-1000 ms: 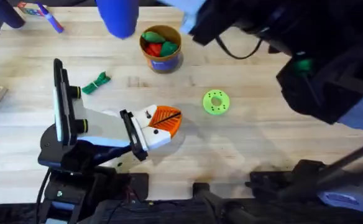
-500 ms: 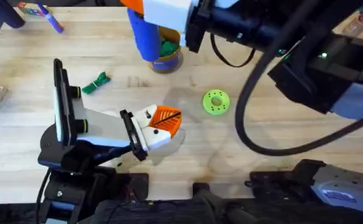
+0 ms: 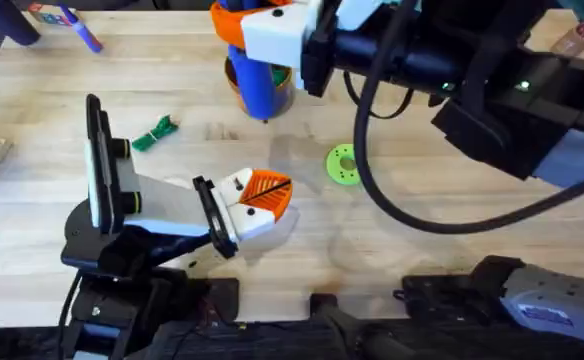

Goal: Pick up the gripper from the table and insert it into the empty holder that is missing its gripper. Then pick up a screw, insert it into the mounting hole, and use the screwdriver to tighten it. Finally, clean up the table by picking up the vegetable and placing it into the bucket.

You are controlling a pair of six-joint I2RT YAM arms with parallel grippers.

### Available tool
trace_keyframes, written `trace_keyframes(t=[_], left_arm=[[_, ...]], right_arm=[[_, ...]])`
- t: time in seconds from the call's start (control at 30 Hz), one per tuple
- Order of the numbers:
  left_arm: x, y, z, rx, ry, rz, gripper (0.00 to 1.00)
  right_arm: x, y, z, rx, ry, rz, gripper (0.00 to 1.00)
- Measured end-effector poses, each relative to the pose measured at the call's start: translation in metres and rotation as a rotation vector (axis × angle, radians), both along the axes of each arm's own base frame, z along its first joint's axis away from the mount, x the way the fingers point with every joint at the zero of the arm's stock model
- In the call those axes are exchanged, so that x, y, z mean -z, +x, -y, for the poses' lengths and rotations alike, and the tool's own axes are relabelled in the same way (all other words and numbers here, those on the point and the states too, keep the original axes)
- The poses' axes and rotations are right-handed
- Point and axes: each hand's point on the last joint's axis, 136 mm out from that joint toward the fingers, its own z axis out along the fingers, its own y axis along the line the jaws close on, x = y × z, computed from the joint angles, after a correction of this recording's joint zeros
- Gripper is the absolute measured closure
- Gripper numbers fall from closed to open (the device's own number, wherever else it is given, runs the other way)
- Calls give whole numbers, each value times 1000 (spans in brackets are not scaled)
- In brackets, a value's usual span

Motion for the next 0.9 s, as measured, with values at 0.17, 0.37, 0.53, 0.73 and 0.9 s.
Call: trace_keyframes(t=[0.17, 0.37, 0.53, 0.73, 0.9], left_arm=[[0, 0, 0, 0, 0, 0, 992], [0, 0, 0, 0, 0, 0, 992], [0, 0, 0, 0, 0, 0, 992], [0, 0, 0, 0, 0, 0, 992], [0, 0, 0, 0, 0, 0, 992]], right_arm=[[5, 2, 1, 14, -15, -18, 953], [11, 5, 3, 30, -33, -38, 954], [32, 19, 13, 131, -93, -97, 955], [60, 44, 40, 340, -197, -149, 953], [71, 66, 71, 528, -289, -114, 954]])
